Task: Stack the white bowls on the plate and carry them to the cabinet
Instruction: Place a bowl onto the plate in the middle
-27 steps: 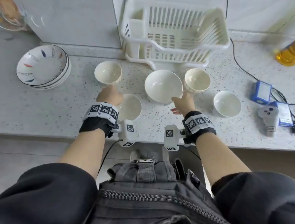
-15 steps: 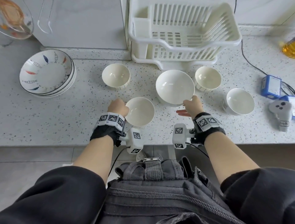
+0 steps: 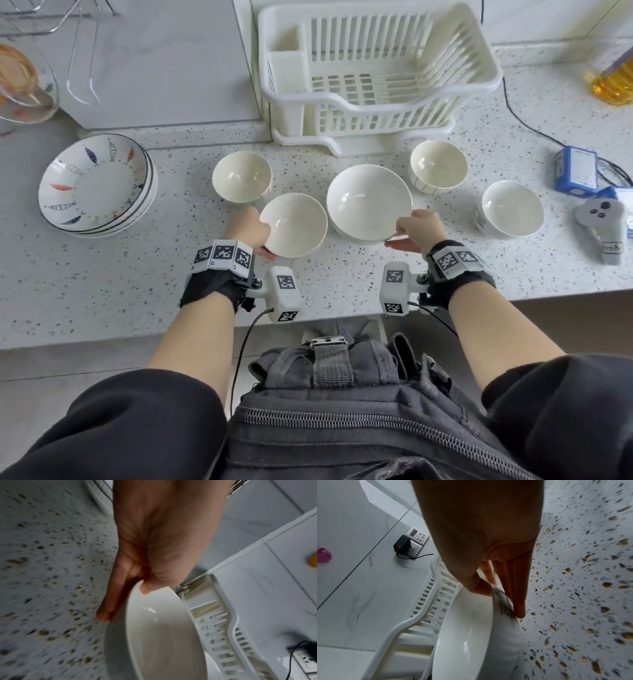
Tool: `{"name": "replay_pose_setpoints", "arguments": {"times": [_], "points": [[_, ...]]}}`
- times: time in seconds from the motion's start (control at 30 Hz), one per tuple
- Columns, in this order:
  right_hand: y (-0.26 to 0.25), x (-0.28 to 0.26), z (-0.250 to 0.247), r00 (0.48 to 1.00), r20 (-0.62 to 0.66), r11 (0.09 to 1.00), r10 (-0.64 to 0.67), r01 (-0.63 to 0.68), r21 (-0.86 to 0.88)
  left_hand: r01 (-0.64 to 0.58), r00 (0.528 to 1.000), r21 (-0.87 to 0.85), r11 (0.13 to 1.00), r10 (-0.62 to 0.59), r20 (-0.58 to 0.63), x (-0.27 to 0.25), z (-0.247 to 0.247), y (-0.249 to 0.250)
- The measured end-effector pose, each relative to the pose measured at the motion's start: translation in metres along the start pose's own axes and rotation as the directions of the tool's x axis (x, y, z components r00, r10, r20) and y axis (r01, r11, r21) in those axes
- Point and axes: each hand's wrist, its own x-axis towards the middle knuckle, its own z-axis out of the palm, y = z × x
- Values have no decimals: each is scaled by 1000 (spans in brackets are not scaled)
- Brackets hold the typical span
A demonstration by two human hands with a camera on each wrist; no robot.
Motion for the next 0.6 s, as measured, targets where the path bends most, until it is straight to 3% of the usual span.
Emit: {"name": "replay_pose_setpoints", "arguments": {"times": [0.2, 0.4, 0.6], "points": [[-6, -6, -11, 993, 114, 998, 27, -33, 48, -99, 993, -6, 995, 99, 71, -9, -24, 42], [-8, -4, -32, 969, 248, 997, 10, 10, -80, -225, 969, 1, 974, 223, 110, -21, 0, 96], [-8, 3, -59, 965, 262, 997, -15, 34, -67, -163, 978, 36, 986, 157, 137, -9, 43, 115]]}}
